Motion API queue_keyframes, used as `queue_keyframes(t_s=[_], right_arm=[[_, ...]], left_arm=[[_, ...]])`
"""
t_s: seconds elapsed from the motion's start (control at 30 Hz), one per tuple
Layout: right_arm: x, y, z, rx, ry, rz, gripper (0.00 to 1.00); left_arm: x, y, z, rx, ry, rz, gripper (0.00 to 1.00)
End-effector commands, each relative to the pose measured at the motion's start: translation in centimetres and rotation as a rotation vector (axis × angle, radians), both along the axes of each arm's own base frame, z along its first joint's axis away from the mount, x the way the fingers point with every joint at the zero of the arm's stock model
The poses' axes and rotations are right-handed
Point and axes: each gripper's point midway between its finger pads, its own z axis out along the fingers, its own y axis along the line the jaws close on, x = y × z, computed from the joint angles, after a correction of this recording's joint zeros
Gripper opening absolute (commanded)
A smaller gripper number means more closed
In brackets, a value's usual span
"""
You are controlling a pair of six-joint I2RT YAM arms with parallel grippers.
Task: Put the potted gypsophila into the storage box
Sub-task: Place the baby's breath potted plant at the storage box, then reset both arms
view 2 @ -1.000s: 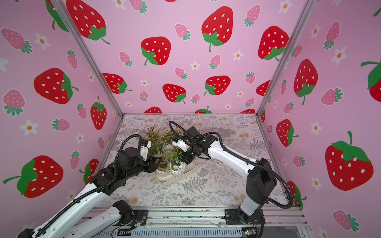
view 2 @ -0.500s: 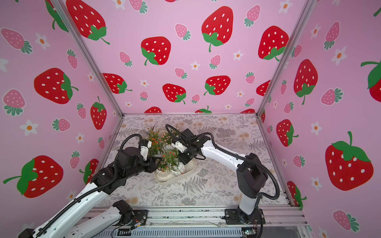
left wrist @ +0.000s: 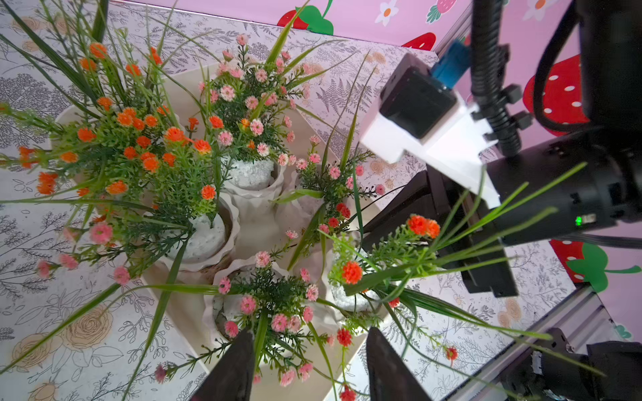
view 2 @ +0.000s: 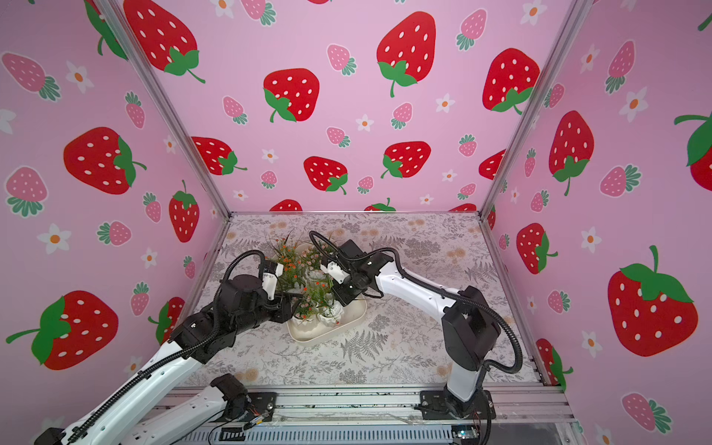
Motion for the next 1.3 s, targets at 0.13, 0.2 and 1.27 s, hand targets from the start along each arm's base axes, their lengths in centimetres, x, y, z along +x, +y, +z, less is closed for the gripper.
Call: queue_keyframes(t_s=[0.13, 0.2, 1.27], right_arm=[[0.5, 1.1, -0.8, 0.021, -0.008, 0.004, 0.0], [0.4, 1.1, -1.2, 0.012, -0.003, 0.006, 0.0], [3.6, -9.1, 8.3, 0.139, -0.228, -0.296, 0.49]], left_arm=[[0.3, -0.1, 0.1, -0.008, 0.006, 0.006, 0.54], [0.3, -0.1, 0.1, -0.007, 0.006, 0.007, 0.54], [1.1, 2.5, 4.4, -0.037, -0.105, 0.125, 0.54]])
